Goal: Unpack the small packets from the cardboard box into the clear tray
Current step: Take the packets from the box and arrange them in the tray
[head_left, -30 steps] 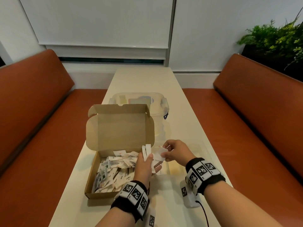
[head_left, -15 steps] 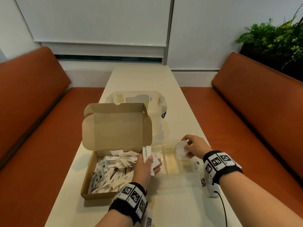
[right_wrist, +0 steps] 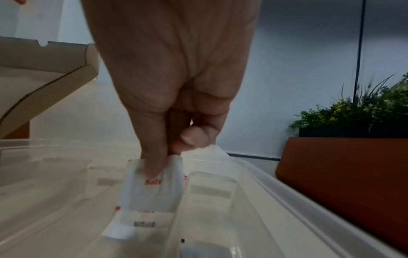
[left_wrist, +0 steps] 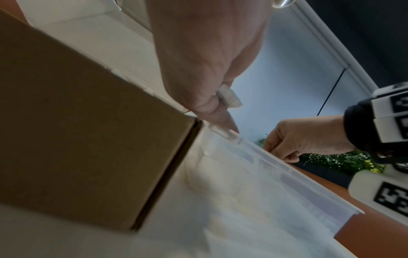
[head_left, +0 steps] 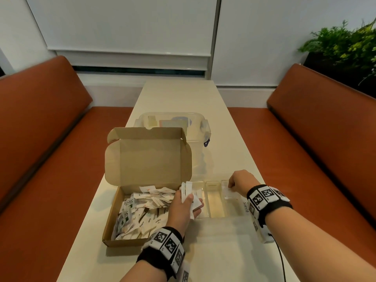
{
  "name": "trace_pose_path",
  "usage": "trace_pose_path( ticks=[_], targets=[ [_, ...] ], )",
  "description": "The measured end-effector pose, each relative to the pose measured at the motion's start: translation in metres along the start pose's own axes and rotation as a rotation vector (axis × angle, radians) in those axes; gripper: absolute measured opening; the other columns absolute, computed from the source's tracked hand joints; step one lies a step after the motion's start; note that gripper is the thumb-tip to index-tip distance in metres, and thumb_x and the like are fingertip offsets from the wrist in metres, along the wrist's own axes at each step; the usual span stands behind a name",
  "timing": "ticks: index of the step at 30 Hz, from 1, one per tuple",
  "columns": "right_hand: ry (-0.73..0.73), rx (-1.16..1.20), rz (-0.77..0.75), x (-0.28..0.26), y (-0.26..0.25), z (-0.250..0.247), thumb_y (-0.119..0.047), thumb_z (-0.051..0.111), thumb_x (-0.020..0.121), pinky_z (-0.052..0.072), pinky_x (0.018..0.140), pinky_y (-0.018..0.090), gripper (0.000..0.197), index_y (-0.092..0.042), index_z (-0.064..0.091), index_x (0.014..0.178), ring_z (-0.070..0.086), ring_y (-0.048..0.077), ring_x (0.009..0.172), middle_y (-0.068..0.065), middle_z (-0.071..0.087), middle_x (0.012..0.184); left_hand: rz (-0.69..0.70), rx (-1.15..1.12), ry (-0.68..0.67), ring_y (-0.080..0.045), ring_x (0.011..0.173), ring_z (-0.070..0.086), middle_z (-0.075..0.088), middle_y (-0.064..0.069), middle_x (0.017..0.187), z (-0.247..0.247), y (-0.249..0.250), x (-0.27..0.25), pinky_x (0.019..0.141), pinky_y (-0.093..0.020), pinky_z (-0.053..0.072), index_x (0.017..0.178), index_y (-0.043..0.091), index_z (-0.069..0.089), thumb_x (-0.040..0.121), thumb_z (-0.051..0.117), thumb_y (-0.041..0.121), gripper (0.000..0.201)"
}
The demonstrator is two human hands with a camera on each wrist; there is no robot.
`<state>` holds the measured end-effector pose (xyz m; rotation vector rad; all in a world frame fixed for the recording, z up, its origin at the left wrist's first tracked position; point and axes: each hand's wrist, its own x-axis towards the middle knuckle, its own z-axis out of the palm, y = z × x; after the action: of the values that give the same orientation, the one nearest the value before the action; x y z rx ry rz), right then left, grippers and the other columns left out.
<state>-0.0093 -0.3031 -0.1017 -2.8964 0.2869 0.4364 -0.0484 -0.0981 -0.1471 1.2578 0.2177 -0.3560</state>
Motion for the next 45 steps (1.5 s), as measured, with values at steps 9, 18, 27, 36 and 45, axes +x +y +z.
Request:
trace_pose_path(
  ticks=[9, 18, 27, 36, 45],
  targets=[
    [-0.050, -0.107, 0.015, 0.005, -0.007, 0.009, -0.003, 0.059, 0.088, 0.052, 0.086, 0.027, 0.013, -0.006, 0.068, 0.096, 0.067, 0.026, 0.095, 0.014, 0.068, 0.107, -0.008, 0.002, 0.007, -0.025, 0.092, 0.069, 0.068, -0.008, 0.094, 0.000, 0.000, 0.003, 0.069, -0.030, 0.057, 0.123, 0.017, 0.050, 0.100, 0.044, 0.010, 0.025],
    [-0.038, -0.133, 0.004, 0.007, -0.007, 0.015, -0.005, 0.057, 0.090, 0.051, 0.088, 0.027, 0.021, -0.003, 0.067, 0.108, 0.064, 0.025, 0.103, 0.012, 0.066, 0.112, -0.021, 0.034, -0.014, -0.022, 0.089, 0.071, 0.067, -0.012, 0.103, -0.003, -0.003, 0.006, 0.066, -0.028, 0.058, 0.123, 0.018, 0.050, 0.099, 0.045, 0.011, 0.026],
    [-0.041, 0.448, -0.245, -0.015, -0.055, 0.008, -0.032, 0.071, 0.082, 0.038, 0.055, 0.010, 0.014, -0.020, 0.070, 0.088, 0.053, -0.001, 0.065, -0.008, 0.064, 0.083, -0.026, -0.024, -0.001, -0.024, 0.088, 0.069, 0.066, -0.015, 0.108, 0.002, 0.002, 0.008, 0.069, -0.031, 0.058, 0.122, 0.016, 0.049, 0.100, 0.044, 0.014, 0.022],
    [-0.089, 0.637, -0.237, -0.019, -0.067, 0.015, -0.015, 0.076, 0.077, 0.049, 0.067, 0.022, 0.016, -0.017, 0.060, 0.073, 0.054, 0.009, 0.068, -0.002, 0.060, 0.076, -0.028, -0.038, 0.008, -0.033, 0.096, 0.068, 0.063, -0.014, 0.112, 0.000, 0.009, 0.005, 0.085, -0.046, 0.056, 0.123, 0.024, 0.046, 0.100, 0.044, 0.017, 0.024],
    [0.019, 0.820, -0.077, -0.012, -0.046, 0.001, -0.005, 0.053, 0.087, 0.054, 0.050, 0.022, 0.019, -0.015, 0.069, 0.092, 0.061, 0.017, 0.071, -0.001, 0.058, 0.088, -0.063, -0.040, -0.016, -0.025, 0.087, 0.070, 0.068, -0.017, 0.099, -0.003, 0.003, 0.004, 0.066, -0.030, 0.056, 0.113, 0.021, 0.043, 0.102, 0.039, 0.014, 0.014]
  ],
)
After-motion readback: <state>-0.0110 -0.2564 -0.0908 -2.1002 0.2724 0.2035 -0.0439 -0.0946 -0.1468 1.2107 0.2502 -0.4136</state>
